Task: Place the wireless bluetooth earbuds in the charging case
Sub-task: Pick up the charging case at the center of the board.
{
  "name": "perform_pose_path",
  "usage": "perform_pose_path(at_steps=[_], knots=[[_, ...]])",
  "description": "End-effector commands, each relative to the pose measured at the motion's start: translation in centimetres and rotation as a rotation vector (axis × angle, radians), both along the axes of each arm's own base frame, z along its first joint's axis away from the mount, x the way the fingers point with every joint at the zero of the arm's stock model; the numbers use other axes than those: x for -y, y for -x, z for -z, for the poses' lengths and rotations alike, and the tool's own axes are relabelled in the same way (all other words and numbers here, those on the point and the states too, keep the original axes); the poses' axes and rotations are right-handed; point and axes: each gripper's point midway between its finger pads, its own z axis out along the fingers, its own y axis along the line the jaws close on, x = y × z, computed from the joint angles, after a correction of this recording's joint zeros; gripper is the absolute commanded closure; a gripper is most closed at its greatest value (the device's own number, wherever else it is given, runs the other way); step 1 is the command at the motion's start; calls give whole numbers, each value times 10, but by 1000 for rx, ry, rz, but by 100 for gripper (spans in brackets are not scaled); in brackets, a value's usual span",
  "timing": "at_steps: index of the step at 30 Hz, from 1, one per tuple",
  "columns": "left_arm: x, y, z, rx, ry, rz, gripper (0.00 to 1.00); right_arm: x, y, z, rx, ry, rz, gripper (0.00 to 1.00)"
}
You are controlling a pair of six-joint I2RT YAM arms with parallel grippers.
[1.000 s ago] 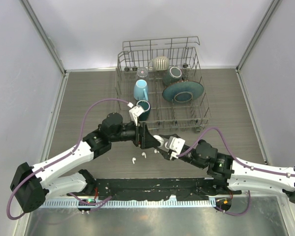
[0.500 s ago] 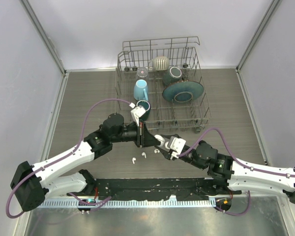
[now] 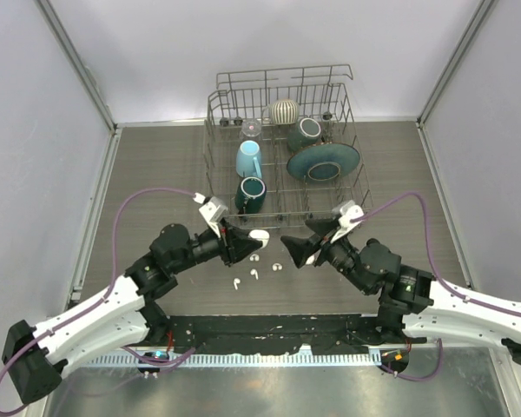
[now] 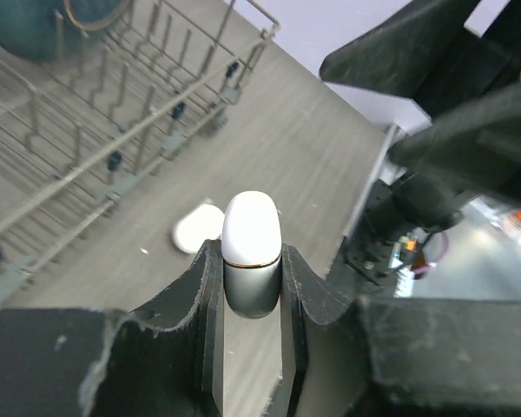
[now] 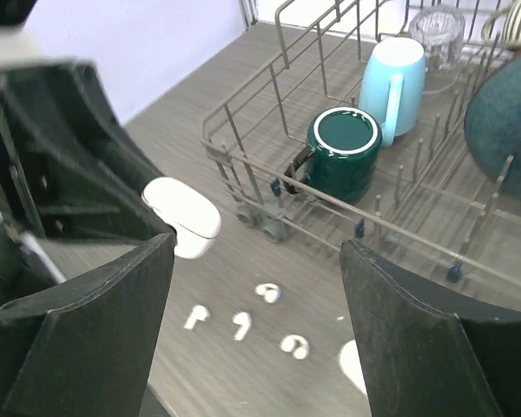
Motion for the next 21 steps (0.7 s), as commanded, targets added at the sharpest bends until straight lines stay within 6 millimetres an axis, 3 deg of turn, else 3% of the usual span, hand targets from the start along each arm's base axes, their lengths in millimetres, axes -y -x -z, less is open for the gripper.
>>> perform_pose_path(at_steps=[1,3,9,10,11,13,14,16,17,21], knots=[[-16,-14,-34,305,71,-83,100,7,-5,-13,-312,-255,107,18],[-17,-14,-42,368,90,-80,100,-10,8,-18,-437,-344,10,18],[-9,-6,-56,473,150,-24,100,-39,14,-8,-735,-535,-108,18],[-9,-7,-58,484,159,-26,100,-44,20,-14,-792,-601,-156,18],[-9,-7,-63,500,171,-27,100,-46,16,-25,-795,-673,-179,18],[-8,-6,-67,519,175,-21,100,-50,19,-19,-855,-715,-211,17],[-8,-6,-68,523,177,-21,100,-53,17,-29,-870,-774,-232,17],[-8,-4,-71,532,182,-13,100,-55,16,-26,-909,-812,-236,17],[-8,-4,-70,531,181,-12,100,-57,16,-38,-905,-859,-270,17],[-7,-3,-69,534,177,-4,100,-60,13,-38,-941,-937,-291,17]])
